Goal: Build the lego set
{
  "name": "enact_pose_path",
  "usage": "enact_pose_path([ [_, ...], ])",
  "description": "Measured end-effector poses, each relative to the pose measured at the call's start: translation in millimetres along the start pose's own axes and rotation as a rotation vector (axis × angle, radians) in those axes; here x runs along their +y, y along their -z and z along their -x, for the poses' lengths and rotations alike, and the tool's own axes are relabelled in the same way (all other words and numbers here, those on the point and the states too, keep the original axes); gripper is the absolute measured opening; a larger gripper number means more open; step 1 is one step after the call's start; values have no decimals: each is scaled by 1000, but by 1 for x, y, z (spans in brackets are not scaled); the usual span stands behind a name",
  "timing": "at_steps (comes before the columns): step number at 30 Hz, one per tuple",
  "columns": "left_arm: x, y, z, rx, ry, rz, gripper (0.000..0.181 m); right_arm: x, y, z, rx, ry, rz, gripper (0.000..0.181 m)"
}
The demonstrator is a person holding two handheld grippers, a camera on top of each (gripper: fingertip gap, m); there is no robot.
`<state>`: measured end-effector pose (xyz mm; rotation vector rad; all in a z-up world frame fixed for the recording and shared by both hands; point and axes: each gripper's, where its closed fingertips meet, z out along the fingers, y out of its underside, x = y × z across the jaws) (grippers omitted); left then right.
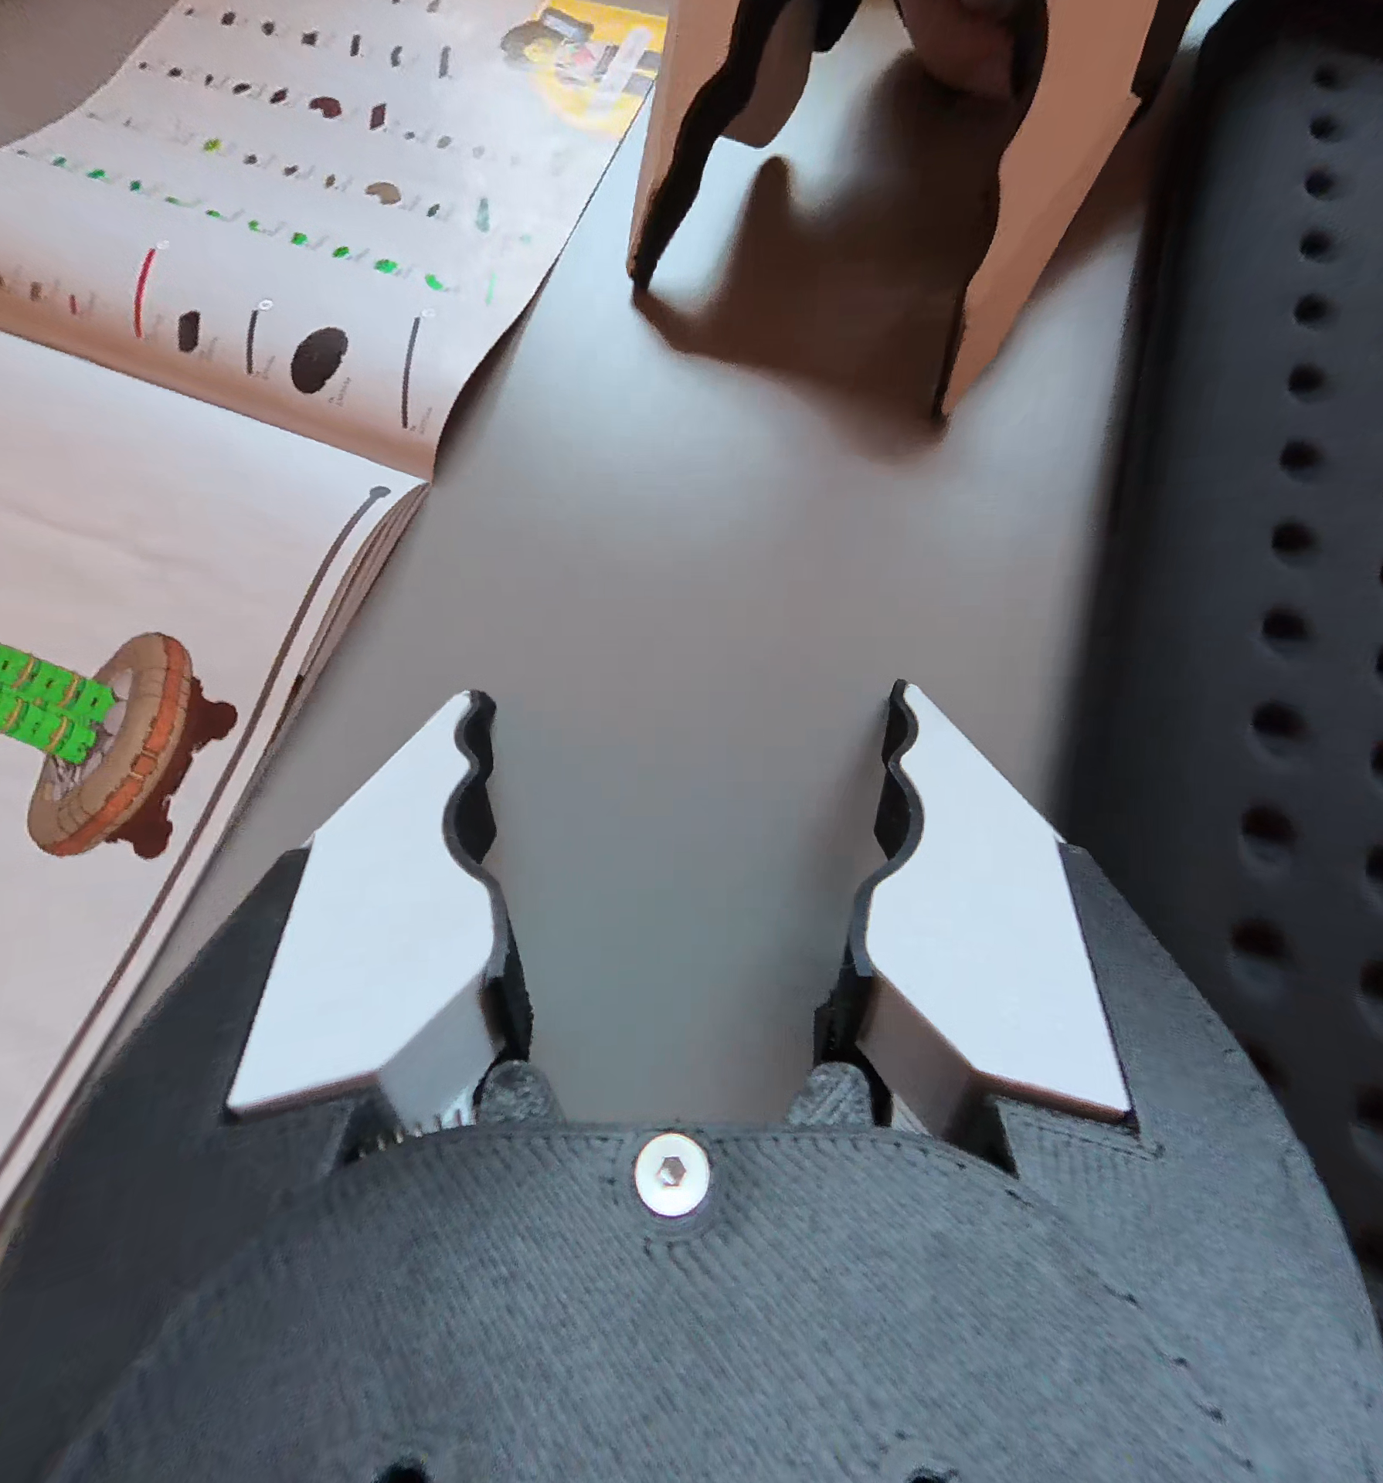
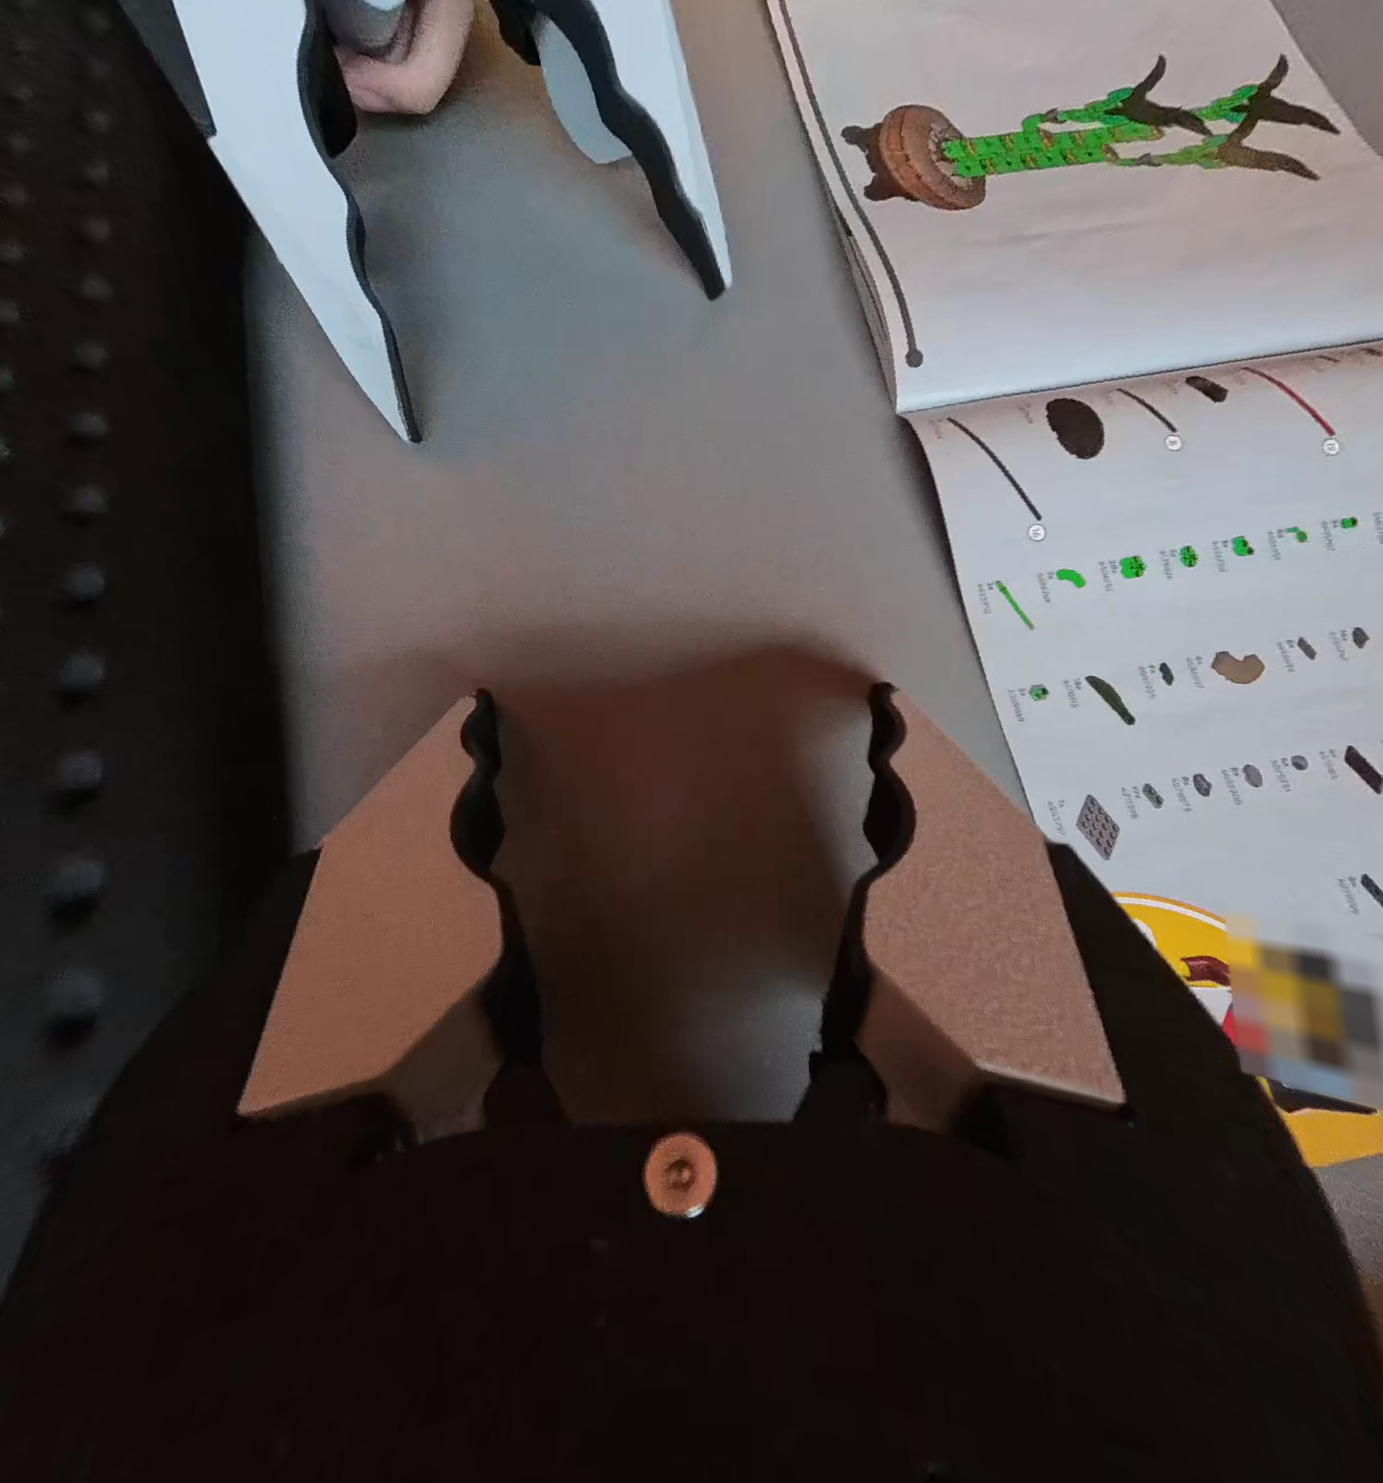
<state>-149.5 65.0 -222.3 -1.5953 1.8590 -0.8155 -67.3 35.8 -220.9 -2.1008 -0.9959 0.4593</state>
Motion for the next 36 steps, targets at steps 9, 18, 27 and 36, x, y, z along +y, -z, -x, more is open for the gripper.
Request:
enact_pose_path([
  [9,3,2,1,-14,18,3,101,0,0,-1,9,-9,1,94],
  [18,0,24,34,-185,35,-2,2,-1,1,-5,29,-26,-6,80],
  [27,45,100,131,-517,292,-18,24,-2,1,-3,5,-24,-14,2],
  [36,81,96,137,-468,304,103,64,-67,18,-29,415,185,-129,22],
])
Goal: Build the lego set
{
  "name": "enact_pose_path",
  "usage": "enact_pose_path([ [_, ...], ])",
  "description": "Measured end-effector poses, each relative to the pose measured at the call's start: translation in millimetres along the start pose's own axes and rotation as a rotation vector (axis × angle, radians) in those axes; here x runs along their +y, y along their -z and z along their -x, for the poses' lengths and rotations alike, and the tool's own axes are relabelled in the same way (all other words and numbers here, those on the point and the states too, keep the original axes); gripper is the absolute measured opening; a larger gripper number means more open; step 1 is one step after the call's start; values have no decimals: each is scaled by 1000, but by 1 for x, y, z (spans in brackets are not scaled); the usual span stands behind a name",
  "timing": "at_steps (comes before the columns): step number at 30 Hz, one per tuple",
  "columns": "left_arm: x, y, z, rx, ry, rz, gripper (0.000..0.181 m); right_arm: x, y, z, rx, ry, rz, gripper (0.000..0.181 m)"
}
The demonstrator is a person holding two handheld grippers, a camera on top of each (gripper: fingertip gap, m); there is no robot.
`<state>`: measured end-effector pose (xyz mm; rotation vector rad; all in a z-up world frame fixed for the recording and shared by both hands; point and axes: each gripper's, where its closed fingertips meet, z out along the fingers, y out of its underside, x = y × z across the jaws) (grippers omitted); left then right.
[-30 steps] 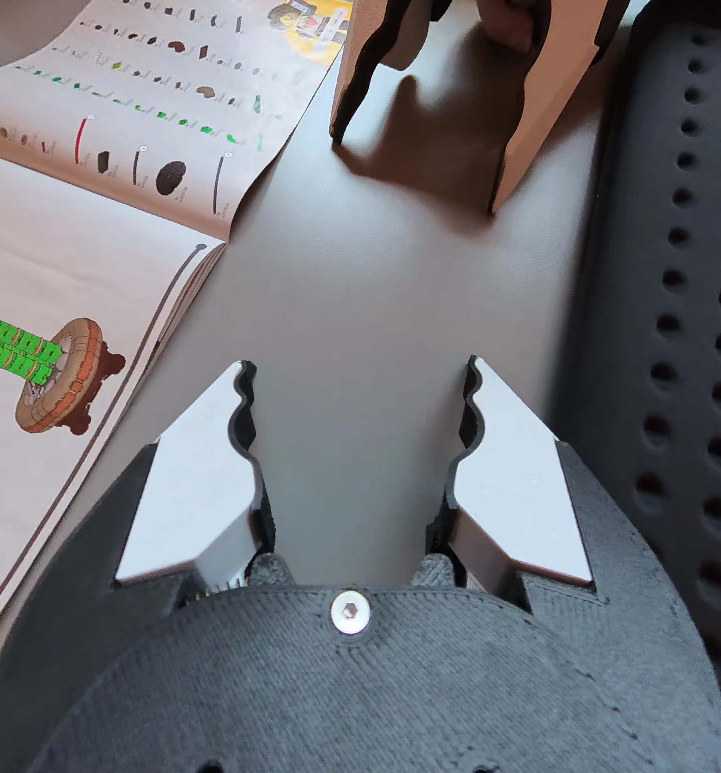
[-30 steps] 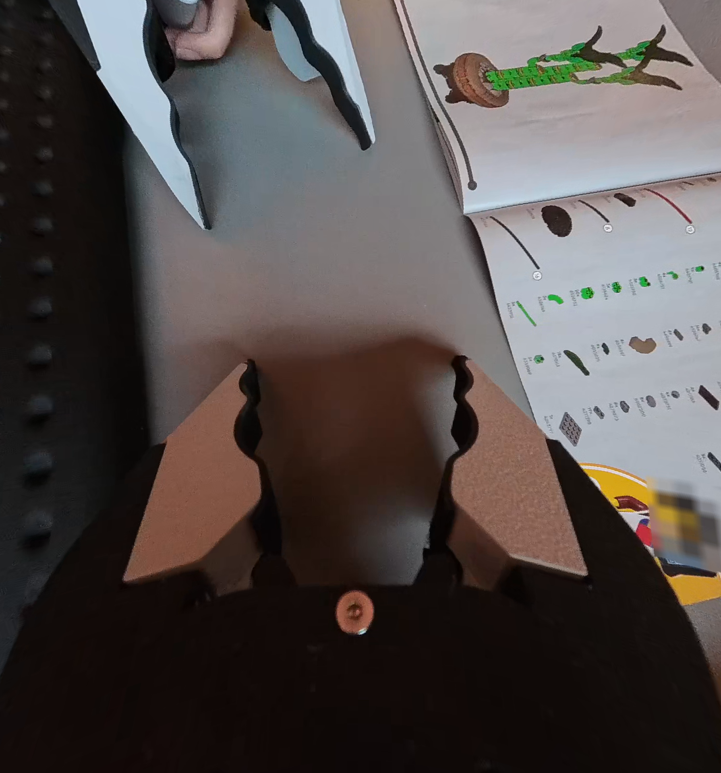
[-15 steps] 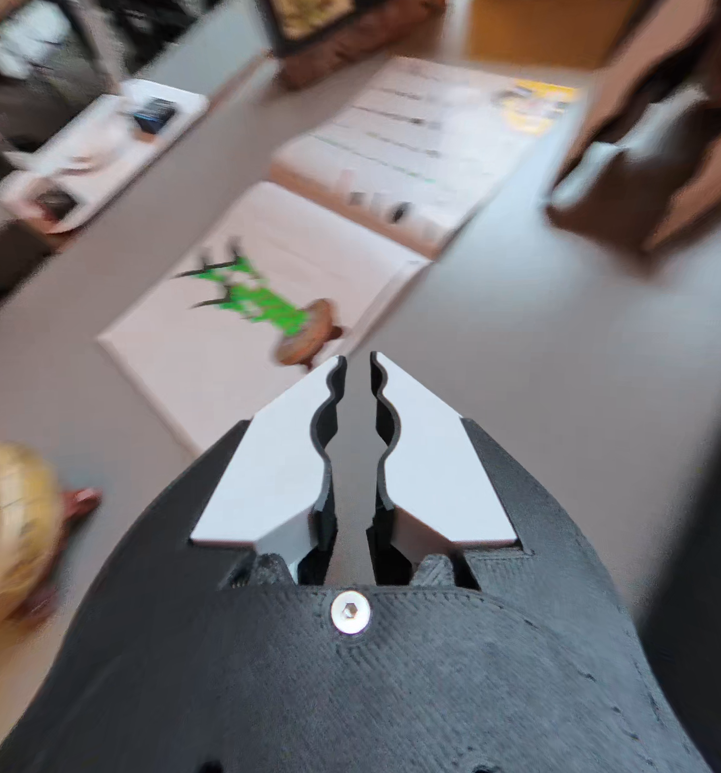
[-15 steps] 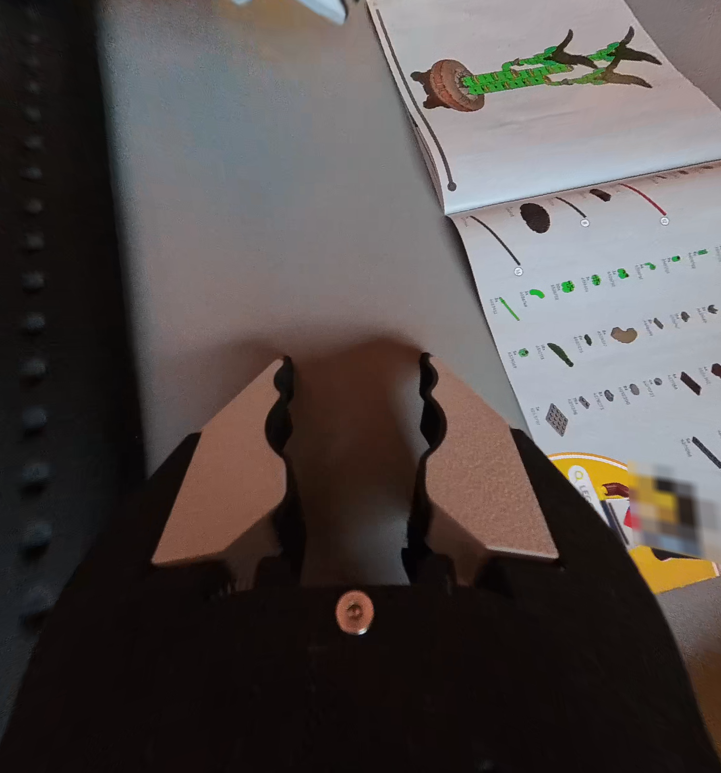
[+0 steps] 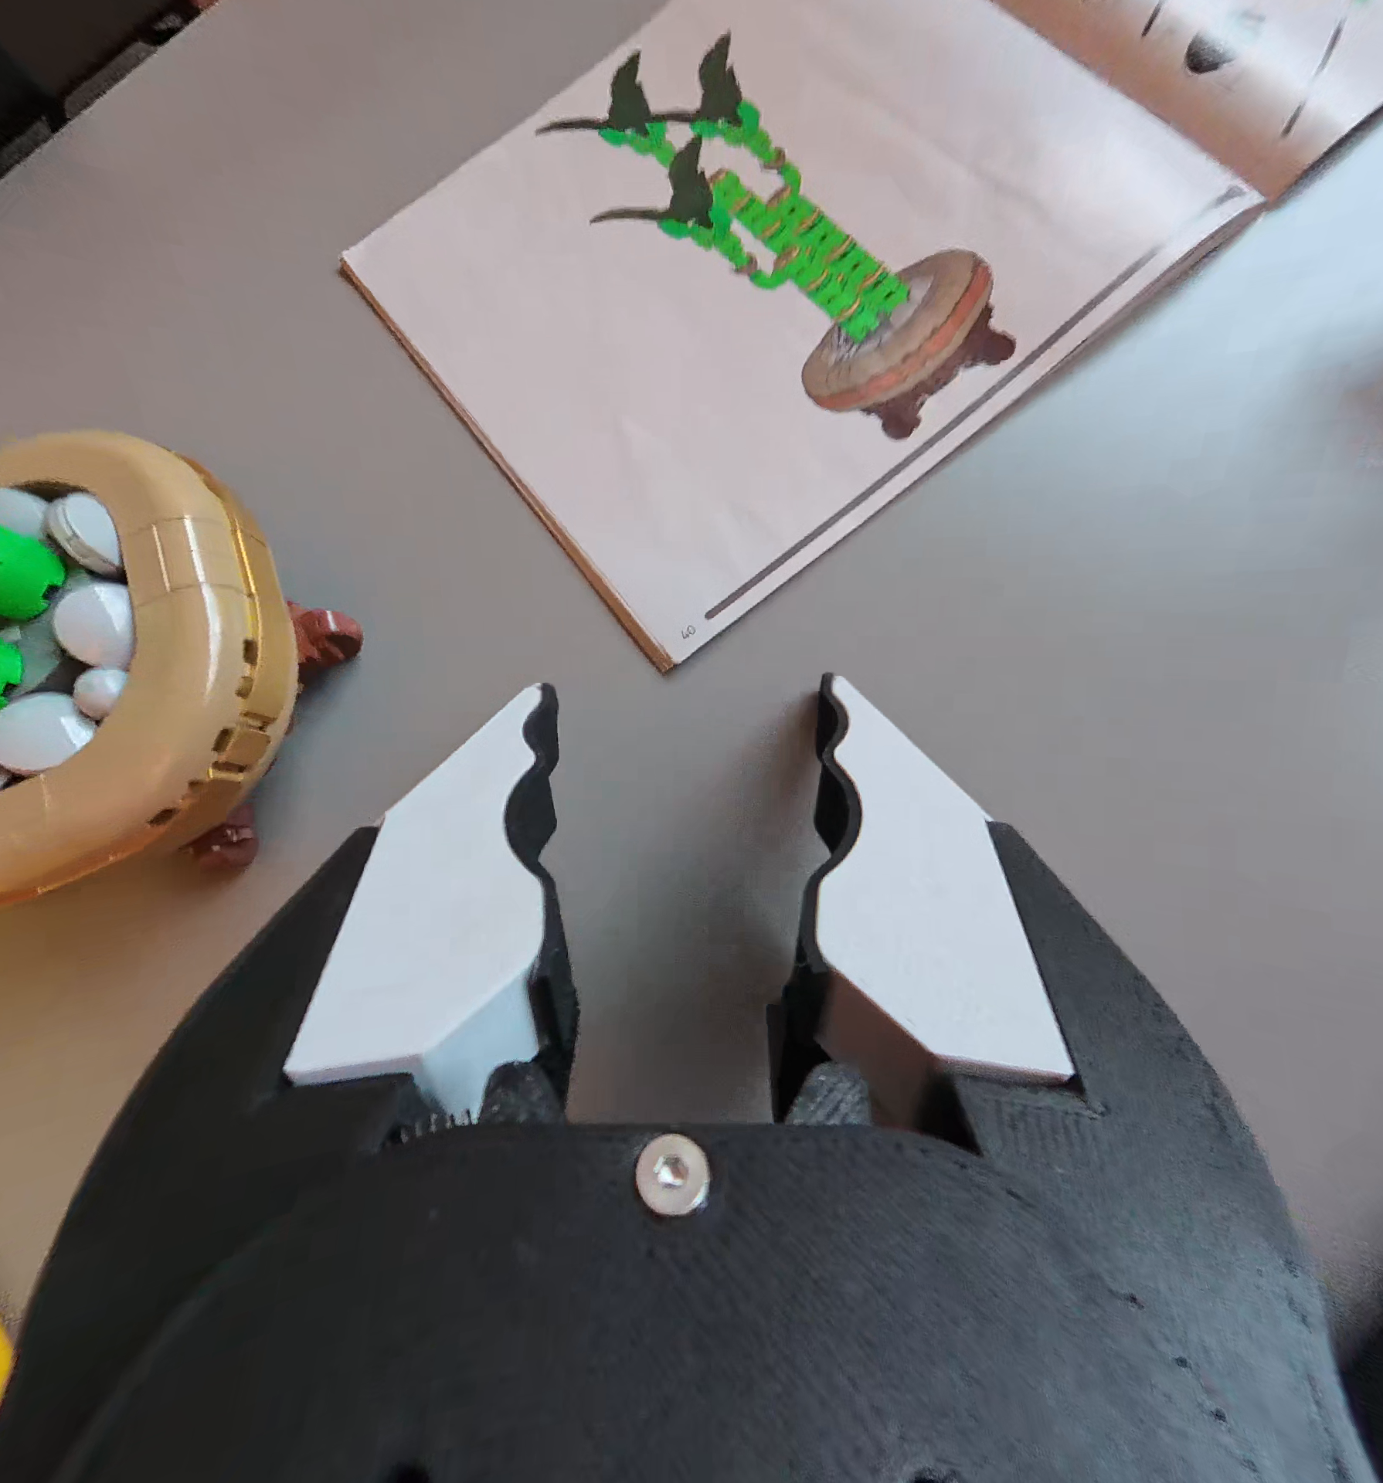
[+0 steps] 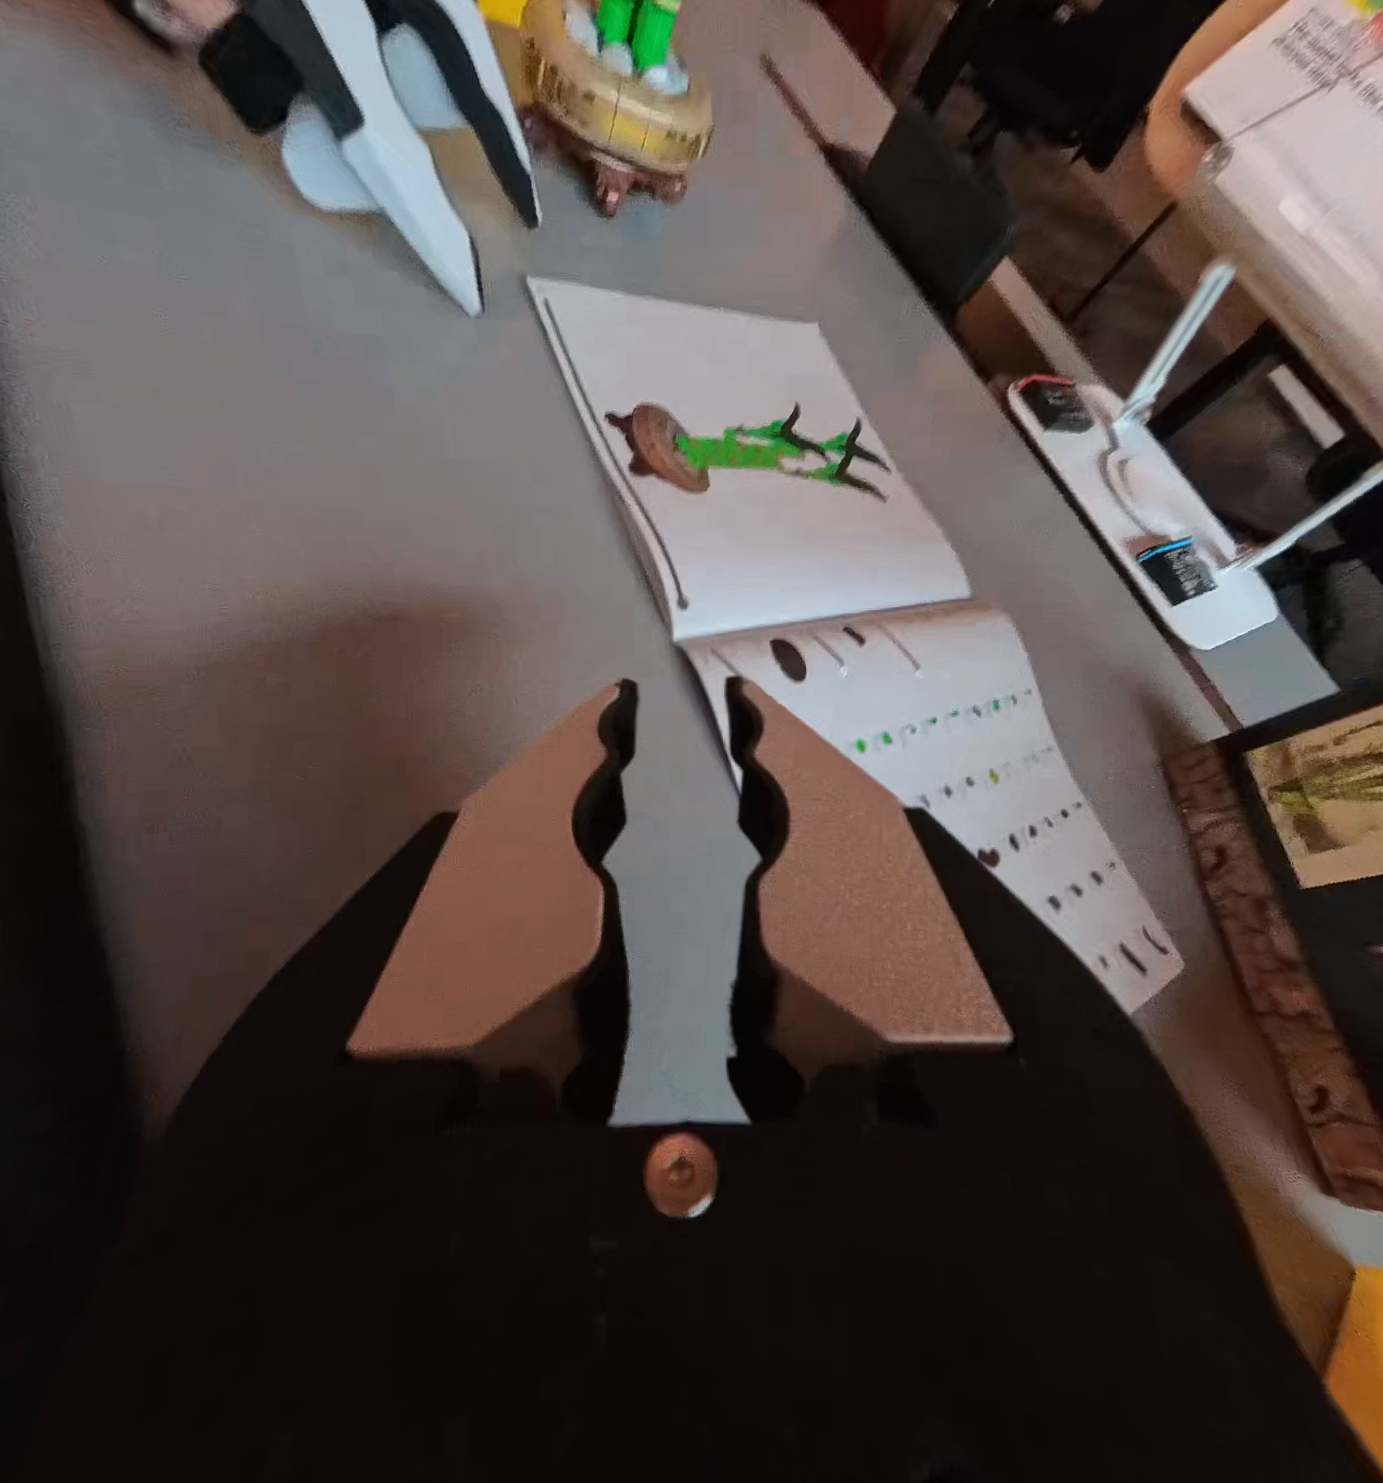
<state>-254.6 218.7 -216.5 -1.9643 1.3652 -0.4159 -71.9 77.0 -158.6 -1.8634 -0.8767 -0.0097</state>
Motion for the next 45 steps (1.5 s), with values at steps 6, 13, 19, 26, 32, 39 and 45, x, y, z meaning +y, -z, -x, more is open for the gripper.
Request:
enact_pose_path([
  [6,-3,-5,-2,26,42,-6,55,-4,-55,2,-82,-130,68,55],
  [13,-3,-7,-3,35,99,-32,49,18,-91,4,-141,-318,172,57],
  [19,-3,-8,0,16,123,-33,43,18,-97,-2,-130,-342,177,51],
  [26,-4,-8,-3,13,116,-42,39,16,-109,-13,-163,-365,170,41],
  [32,-4,-8,-1,15,121,-48,35,12,-123,-21,-188,-358,164,41],
  [39,-4,-8,-1,19,125,-54,36,8,-127,-23,-253,-343,141,44],
  [45,-4,-8,-3,24,119,-51,40,-6,-115,-26,-147,-181,31,54],
])
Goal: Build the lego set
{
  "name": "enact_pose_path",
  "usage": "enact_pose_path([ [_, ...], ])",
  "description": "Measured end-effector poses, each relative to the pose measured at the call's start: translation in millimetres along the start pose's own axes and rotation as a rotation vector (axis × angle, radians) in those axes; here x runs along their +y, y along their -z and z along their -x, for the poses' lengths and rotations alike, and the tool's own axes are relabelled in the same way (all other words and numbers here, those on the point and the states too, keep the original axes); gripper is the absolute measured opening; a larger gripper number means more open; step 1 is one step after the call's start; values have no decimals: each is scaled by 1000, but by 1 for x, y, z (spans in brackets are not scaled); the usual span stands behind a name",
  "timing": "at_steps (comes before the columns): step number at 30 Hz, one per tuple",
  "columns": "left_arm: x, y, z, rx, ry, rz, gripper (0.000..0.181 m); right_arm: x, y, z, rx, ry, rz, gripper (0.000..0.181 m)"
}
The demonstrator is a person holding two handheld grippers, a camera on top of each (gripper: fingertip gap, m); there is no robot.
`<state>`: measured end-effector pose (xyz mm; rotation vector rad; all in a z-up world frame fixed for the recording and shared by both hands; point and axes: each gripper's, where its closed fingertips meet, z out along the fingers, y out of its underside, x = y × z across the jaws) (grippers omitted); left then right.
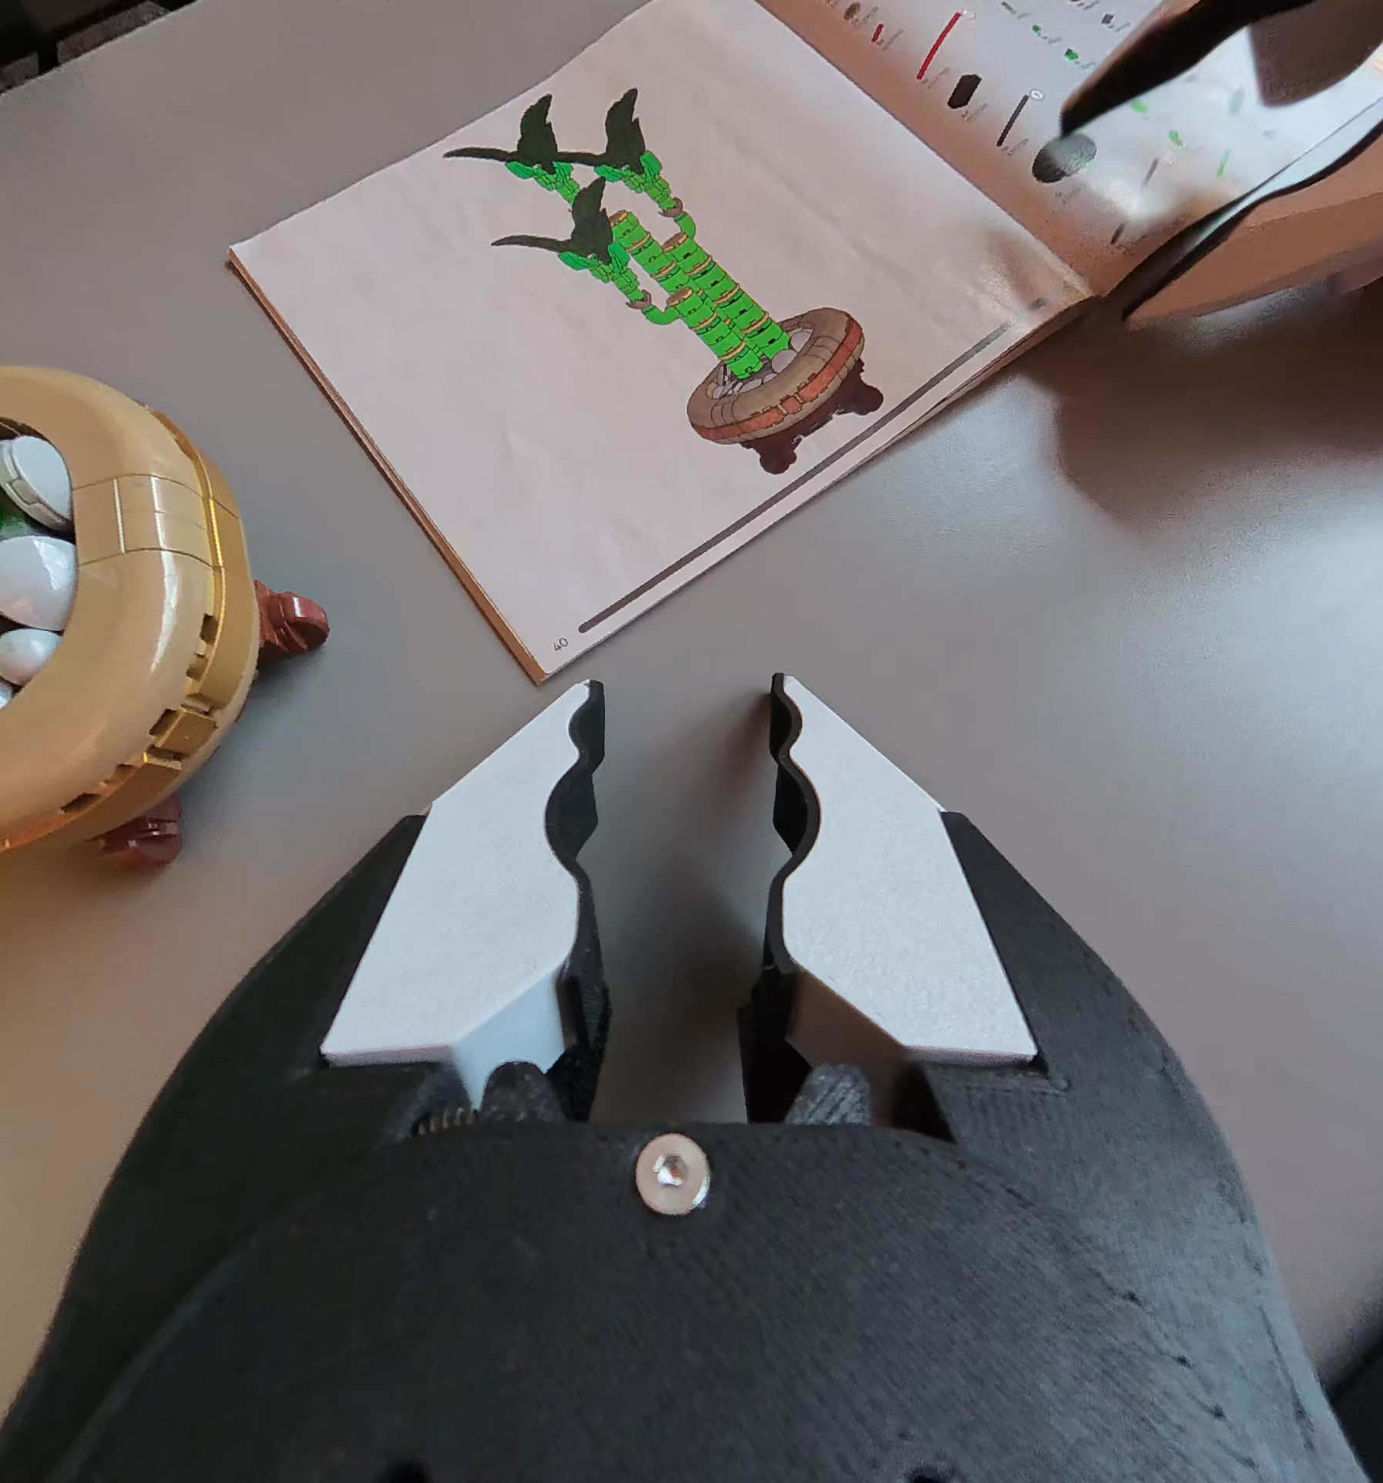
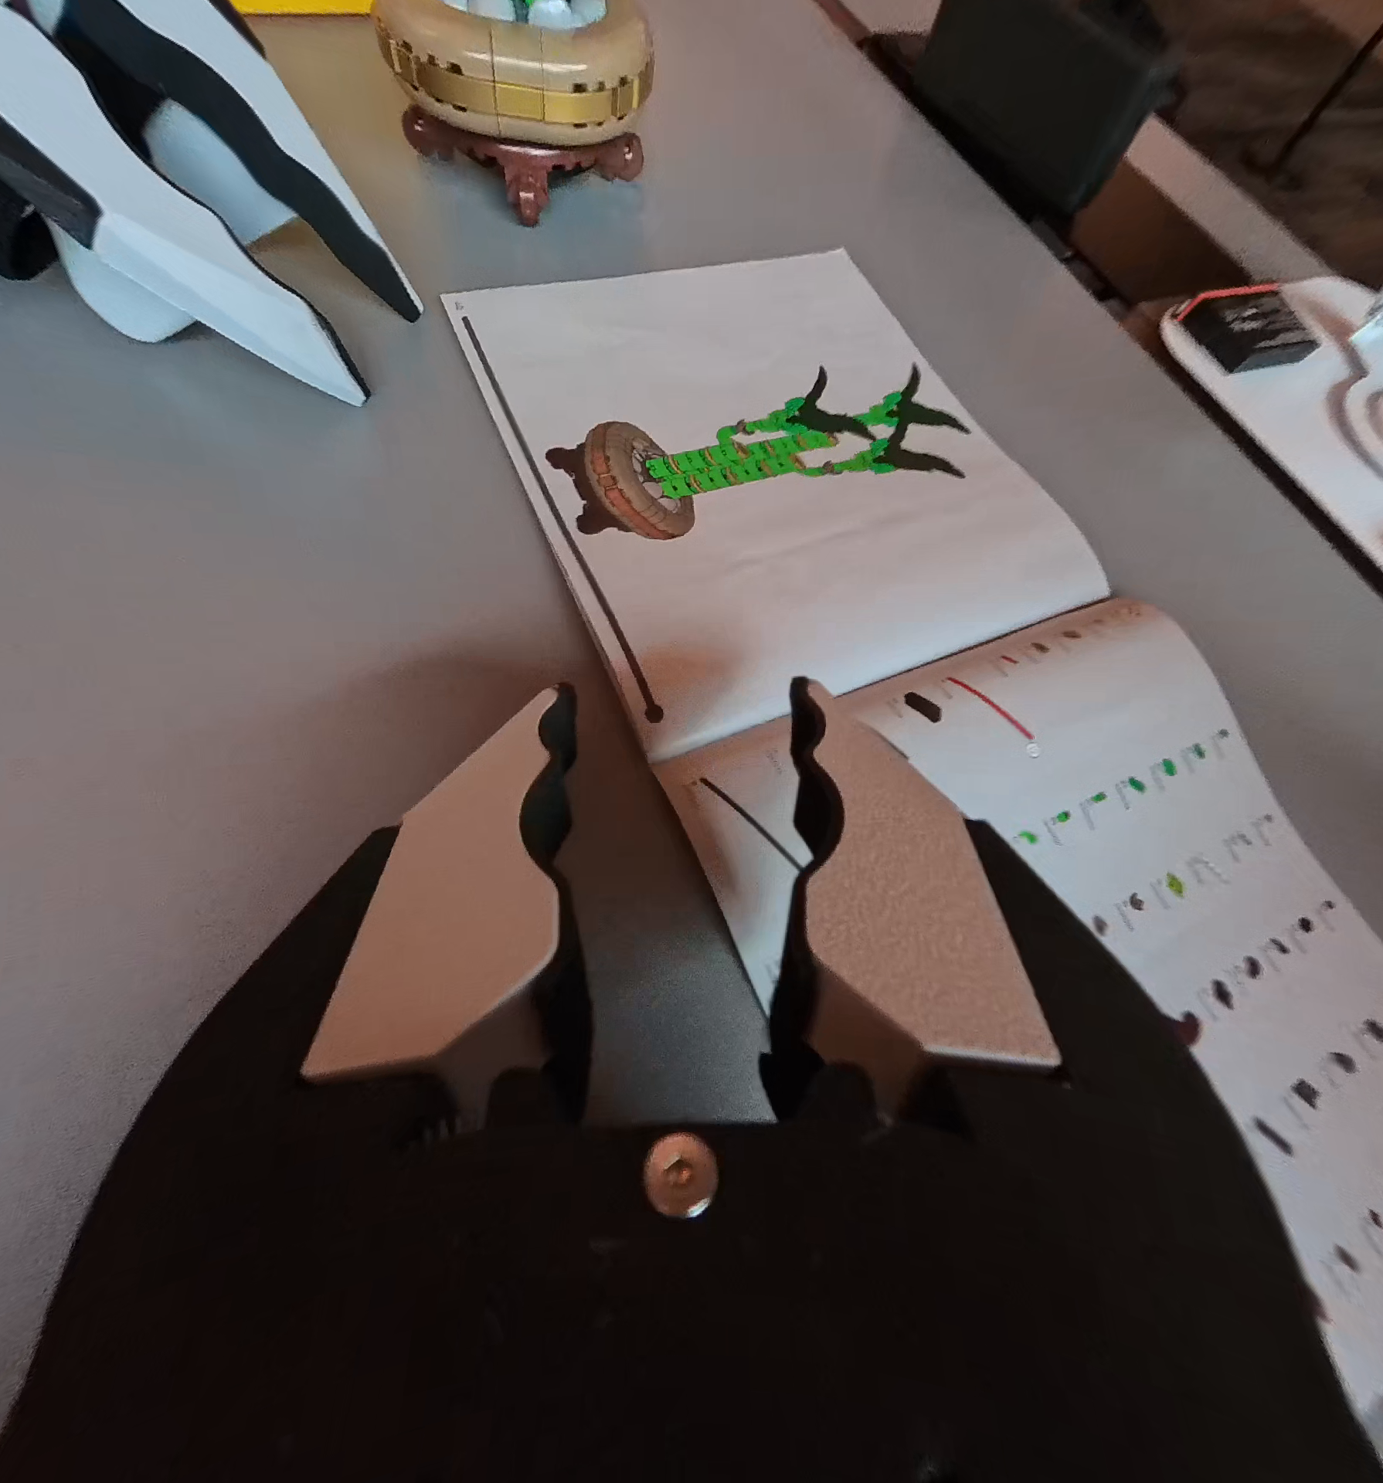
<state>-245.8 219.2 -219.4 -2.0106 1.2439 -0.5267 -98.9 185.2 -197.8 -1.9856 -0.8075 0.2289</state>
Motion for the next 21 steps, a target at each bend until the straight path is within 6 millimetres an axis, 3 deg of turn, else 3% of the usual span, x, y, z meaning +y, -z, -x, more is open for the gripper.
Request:
enact_pose_path([
  [5,0,0,-1,2,2,7,43,-5,13,-11,144,96,26,55],
  [11,-10,6,-12,51,14,-10,56,-8,13,-4,126,-55,65,75],
  [16,-24,20,-13,-16,-38,-92,76,-24,23,-10,249,-122,6,84],
  [21,-19,16,-6,-54,-20,-61,96,-26,33,-15,295,-264,-22,115],
])
